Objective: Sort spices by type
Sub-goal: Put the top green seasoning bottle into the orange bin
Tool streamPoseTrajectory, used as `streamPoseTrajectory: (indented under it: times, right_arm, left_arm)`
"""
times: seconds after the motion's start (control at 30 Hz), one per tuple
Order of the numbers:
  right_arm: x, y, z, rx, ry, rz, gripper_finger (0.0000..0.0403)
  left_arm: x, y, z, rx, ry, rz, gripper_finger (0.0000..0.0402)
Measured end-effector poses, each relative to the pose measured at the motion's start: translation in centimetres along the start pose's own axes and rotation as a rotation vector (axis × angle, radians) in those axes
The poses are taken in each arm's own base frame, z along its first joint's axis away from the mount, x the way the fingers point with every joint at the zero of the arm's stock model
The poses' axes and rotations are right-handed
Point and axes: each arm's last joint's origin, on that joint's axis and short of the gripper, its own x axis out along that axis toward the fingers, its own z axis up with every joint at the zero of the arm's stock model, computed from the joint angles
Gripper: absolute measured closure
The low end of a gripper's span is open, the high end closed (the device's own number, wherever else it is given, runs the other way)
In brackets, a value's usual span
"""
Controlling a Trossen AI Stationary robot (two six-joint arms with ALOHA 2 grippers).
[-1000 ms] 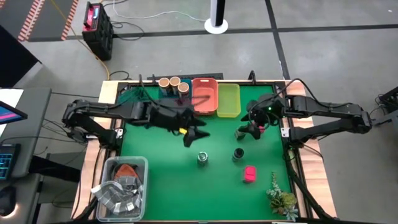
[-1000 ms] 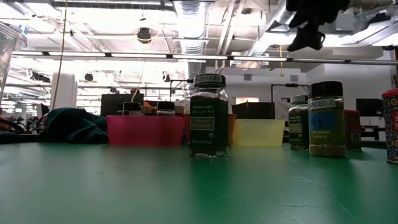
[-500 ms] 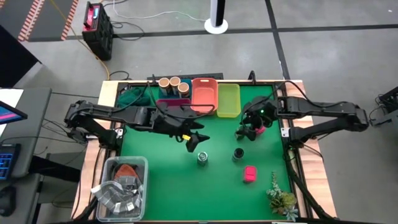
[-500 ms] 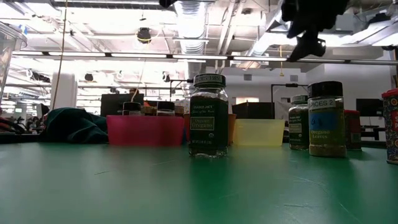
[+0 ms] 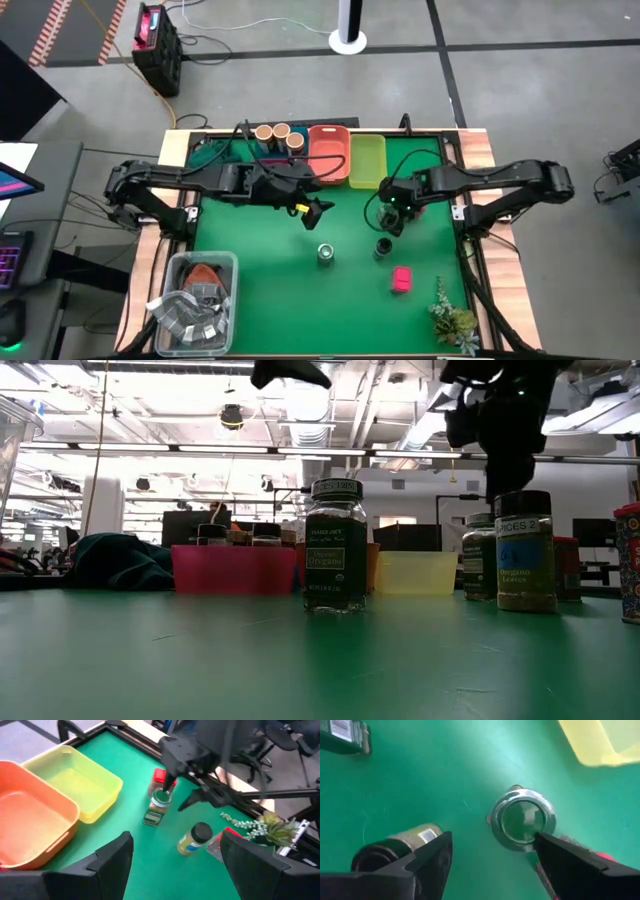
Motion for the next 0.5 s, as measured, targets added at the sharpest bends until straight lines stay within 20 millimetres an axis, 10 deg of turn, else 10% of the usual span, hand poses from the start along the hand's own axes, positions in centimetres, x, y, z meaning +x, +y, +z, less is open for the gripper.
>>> streamPoseTrajectory:
  times: [0.5]
  right_arm:
    - [-2.8, 1.6, 0.3, -0.048, -0.138, 0.034, 0.0081]
  left_arm:
    - [0.1, 0.5, 0.2, -0.004, 0.014, -0.009, 0.0118]
